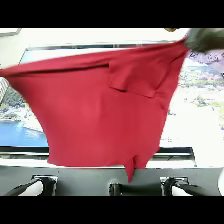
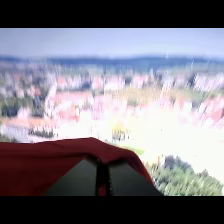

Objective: Fold the clothes and pants, and hang the long-sleeved shirts on hangers.

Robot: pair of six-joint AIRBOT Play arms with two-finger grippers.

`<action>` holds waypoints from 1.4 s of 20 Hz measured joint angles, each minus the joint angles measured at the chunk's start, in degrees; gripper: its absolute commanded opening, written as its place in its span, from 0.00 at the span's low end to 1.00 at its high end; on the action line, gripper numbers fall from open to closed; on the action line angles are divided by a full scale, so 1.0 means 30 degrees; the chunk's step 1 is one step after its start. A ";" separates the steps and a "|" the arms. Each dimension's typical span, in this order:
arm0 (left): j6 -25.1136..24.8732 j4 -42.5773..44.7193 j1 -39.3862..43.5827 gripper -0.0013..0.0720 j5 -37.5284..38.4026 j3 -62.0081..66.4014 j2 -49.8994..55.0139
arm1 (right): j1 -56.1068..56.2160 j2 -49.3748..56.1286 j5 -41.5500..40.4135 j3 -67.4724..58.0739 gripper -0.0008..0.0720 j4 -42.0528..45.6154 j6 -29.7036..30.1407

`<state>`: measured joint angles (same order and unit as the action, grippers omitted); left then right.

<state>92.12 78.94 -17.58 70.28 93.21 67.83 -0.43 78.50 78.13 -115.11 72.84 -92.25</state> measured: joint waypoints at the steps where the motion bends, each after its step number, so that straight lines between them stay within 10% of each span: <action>1: -0.0073 0.0007 0.0335 0.03 -0.0721 -0.0393 0.1297 | 0.0000 0.1362 0.0058 0.0022 0.04 -0.0087 -0.0131; 12: -0.0219 -0.0036 0.2171 0.03 -0.5982 0.0794 1.1183 | -0.0007 1.1650 -0.3840 0.0044 0.04 -0.1166 -0.0525; 28: -0.0211 0.0080 0.2237 0.04 0.1734 0.1035 1.3457 | -0.0007 1.2254 0.1982 0.0036 0.04 0.0597 -0.0758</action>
<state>91.48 79.18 -10.87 75.48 96.31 108.20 -0.45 115.26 84.07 -115.00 74.63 -94.52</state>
